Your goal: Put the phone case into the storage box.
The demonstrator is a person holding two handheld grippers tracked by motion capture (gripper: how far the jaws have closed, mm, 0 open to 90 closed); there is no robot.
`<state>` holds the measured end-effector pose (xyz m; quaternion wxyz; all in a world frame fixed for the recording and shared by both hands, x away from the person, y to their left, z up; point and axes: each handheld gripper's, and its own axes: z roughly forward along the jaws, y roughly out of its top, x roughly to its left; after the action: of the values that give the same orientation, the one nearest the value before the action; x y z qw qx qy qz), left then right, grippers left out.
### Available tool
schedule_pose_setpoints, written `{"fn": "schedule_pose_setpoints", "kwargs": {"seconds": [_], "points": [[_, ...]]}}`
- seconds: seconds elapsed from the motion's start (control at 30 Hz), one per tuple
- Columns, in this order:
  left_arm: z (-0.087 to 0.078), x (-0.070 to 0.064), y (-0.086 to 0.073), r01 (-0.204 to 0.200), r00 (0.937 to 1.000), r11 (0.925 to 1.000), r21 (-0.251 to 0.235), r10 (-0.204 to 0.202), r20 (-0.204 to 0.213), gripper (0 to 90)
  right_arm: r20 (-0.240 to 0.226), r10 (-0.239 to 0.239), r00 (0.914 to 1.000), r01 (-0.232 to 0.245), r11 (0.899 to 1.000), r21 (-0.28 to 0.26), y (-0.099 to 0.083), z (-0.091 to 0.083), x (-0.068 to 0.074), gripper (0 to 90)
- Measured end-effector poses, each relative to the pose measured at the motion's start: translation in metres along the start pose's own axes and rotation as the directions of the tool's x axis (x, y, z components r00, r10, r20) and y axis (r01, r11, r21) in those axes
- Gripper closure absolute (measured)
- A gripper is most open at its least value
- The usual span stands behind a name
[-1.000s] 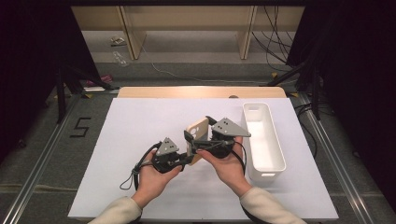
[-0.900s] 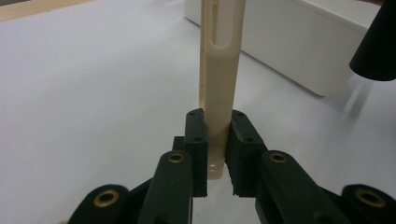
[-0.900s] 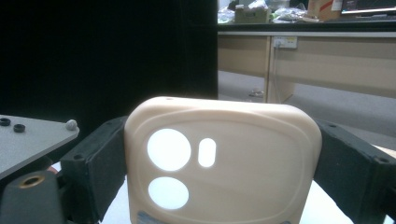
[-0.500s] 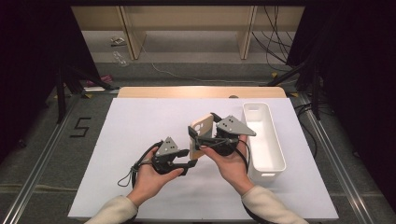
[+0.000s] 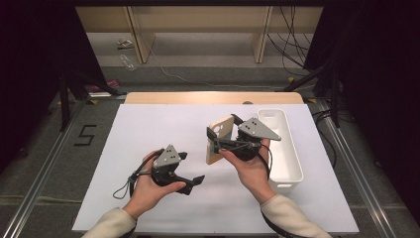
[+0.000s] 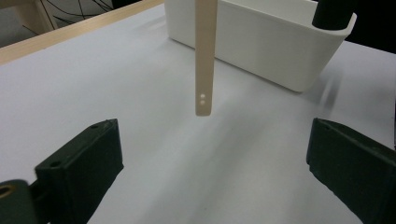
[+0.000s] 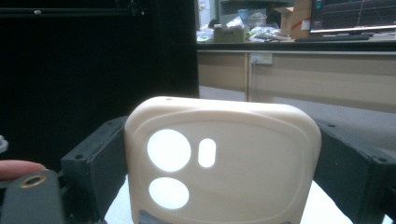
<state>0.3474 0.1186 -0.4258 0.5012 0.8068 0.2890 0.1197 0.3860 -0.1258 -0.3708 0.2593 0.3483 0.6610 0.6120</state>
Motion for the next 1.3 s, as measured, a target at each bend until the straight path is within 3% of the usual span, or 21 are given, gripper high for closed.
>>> {"fn": "schedule_pose_setpoints", "kwargs": {"seconds": [0.73,1.3], "points": [[-0.025,0.012,-0.011,-0.016,0.9993,0.9996,-0.024,0.015,-0.034,2.2,0.083,0.008,0.9965,-0.004,0.999,-0.049,0.022,-0.015,-0.025,11.9],[-0.037,0.022,-0.017,-0.015,0.9984,0.9993,-0.033,0.014,-0.055,2.1,0.162,0.003,0.9868,0.008,0.998,-0.065,0.035,-0.026,-0.044,11.9]]}}
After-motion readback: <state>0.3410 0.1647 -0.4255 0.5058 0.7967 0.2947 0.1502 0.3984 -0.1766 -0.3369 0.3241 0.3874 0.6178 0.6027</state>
